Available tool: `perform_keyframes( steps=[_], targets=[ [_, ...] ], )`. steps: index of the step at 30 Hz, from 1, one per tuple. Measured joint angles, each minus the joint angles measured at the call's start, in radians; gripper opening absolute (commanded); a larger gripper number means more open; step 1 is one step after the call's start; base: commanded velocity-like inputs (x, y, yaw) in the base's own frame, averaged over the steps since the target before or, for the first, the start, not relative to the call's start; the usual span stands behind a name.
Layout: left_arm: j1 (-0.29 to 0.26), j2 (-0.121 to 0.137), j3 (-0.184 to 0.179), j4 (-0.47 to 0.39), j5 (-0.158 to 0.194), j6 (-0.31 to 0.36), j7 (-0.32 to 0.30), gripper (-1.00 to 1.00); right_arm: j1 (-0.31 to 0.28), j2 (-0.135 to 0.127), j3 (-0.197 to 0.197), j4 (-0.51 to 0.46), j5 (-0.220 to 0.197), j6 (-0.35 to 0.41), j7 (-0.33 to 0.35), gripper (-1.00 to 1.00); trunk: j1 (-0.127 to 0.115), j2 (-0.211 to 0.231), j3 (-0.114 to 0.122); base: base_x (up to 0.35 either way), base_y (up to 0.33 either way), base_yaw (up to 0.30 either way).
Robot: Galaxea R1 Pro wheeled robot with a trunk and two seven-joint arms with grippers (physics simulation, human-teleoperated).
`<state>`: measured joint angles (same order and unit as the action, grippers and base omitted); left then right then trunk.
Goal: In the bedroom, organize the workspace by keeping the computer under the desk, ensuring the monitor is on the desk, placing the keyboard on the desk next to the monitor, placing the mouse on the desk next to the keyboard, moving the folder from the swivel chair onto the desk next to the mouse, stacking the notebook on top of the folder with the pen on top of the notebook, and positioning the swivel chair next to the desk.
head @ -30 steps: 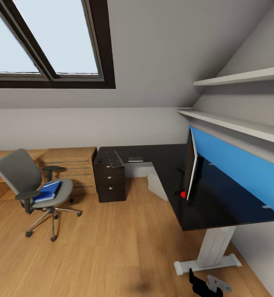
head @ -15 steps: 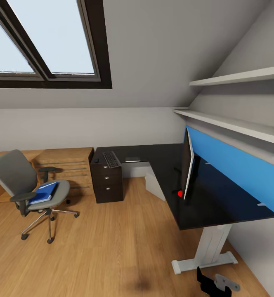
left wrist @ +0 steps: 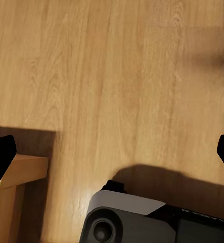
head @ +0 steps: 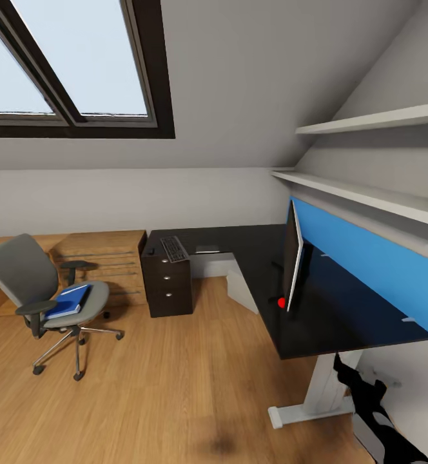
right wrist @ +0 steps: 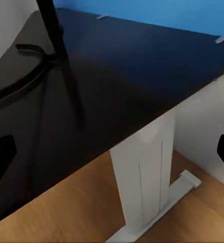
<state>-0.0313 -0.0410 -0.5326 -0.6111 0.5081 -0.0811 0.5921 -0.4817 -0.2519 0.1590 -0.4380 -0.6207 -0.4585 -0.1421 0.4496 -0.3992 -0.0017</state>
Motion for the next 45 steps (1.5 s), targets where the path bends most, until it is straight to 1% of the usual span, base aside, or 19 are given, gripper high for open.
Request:
perform_keyframes(
  steps=[1,2,3,4,5,9,10,12,13,14,17,20,24,25,30,31,32,39,45],
  targets=[
    [0.0,0.0,0.0,0.0,0.0,0.0,0.0,1.0,-0.027,-0.009,0.0,-0.006,0.001,0.039,-0.008,1.0,0.0,0.0,0.0,0.0,0.0,0.0],
    [0.0,0.0,0.0,0.0,0.0,0.0,0.0,1.0,-0.042,-0.014,0.0,-0.008,0.001,0.059,-0.011,1.0,0.0,0.0,0.0,0.0,0.0,0.0],
    [0.0,0.001,0.001,0.0,0.0,-0.001,0.002,1.0,-0.109,-0.03,-0.001,-0.009,0.001,0.162,-0.035,1.0,0.0,0.0,0.0,0.0,0.0,0.0],
    [0.0,0.0,0.0,0.0,0.0,-0.001,0.002,1.0,-0.181,-0.034,0.001,-0.009,0.006,0.196,-0.05,1.0,0.0,0.0,0.0,0.0,0.0,0.0],
    [0.0,0.0,0.0,0.0,0.0,-0.001,0.003,1.0,-0.177,-0.035,0.0,-0.007,0.005,0.212,-0.057,1.0,0.0,0.0,0.0,0.0,0.0,0.0],
    [0.0,-0.001,0.0,0.0,0.0,-0.001,0.003,1.0,-0.238,-0.035,0.001,0.022,0.007,0.277,-0.081,1.0,0.0,0.0,0.0,0.002,0.0,0.0],
    [0.0,-0.001,0.0,0.0,0.0,-0.001,0.003,1.0,-0.259,-0.03,0.002,0.042,0.008,0.292,-0.086,1.0,0.0,0.0,0.0,0.025,-0.005,0.0],
    [0.0,-0.001,0.0,0.0,0.0,-0.001,0.003,1.0,-0.28,-0.024,0.003,0.057,0.009,0.301,-0.09,1.0,0.0,0.0,0.0,0.129,-0.041,0.0],
    [0.0,-0.001,-0.001,0.0,-0.001,-0.002,0.002,1.0,-0.309,-0.016,0.004,0.072,0.009,0.311,-0.093,1.0,0.0,0.0,0.0,0.238,-0.086,0.0],
    [0.0,-0.001,-0.002,0.0,-0.002,-0.002,0.002,1.0,-0.318,-0.014,0.003,0.078,0.007,0.313,-0.094,1.0,0.0,0.0,0.0,0.251,-0.094,0.0],
    [0.0,-0.001,-0.003,0.0,-0.003,-0.002,0.001,1.0,-0.325,-0.011,0.001,0.088,0.002,0.312,-0.095,1.0,-0.001,0.0,0.0,0.276,-0.111,0.0],
    [0.0,-0.001,-0.004,0.01,-0.003,-0.002,-0.001,1.0,-0.33,0.002,0.0,0.129,-0.003,0.279,-0.094,1.0,-0.001,0.0,0.0,0.293,-0.137,0.0],
    [0.0,-0.002,-0.005,0.024,-0.007,-0.002,-0.002,1.0,-0.332,0.04,0.004,0.197,-0.004,0.203,-0.09,1.0,0.0,0.0,0.0,0.296,-0.18,0.0],
    [0.0,-0.002,-0.005,0.024,-0.007,-0.002,-0.002,1.0,-0.332,0.045,0.004,0.201,-0.004,0.197,-0.089,1.0,-0.001,0.0,0.0,0.297,-0.197,0.0],
    [0.0,-0.003,-0.005,0.028,-0.008,-0.002,-0.002,1.0,-0.333,0.092,0.005,0.217,0.002,0.176,-0.088,1.0,0.0,0.0,0.0,0.292,-0.203,0.0],
    [0.0,-0.003,-0.005,0.028,-0.008,-0.002,-0.002,1.0,-0.333,0.097,0.005,0.218,0.003,0.174,-0.088,1.0,0.0,0.0,0.0,0.126,-0.102,0.0],
    [0.0,-0.002,-0.006,0.029,-0.007,-0.002,-0.002,1.0,-0.333,0.112,0.006,0.218,0.004,0.171,-0.091,1.0,0.0,0.0,0.0,0.101,-0.081,0.0],
    [0.0,-0.002,-0.005,0.029,-0.007,-0.002,-0.002,1.0,-0.333,0.135,0.007,0.22,0.006,0.167,-0.094,1.0,0.0,0.0,0.0,0.034,-0.027,0.103],
    [0.0,-0.002,-0.005,0.029,-0.007,-0.002,-0.001,1.0,-0.333,0.14,0.007,0.222,0.007,0.164,-0.093,1.0,0.0,0.0,0.0,0.108,-0.003,0.251]
  ],
)
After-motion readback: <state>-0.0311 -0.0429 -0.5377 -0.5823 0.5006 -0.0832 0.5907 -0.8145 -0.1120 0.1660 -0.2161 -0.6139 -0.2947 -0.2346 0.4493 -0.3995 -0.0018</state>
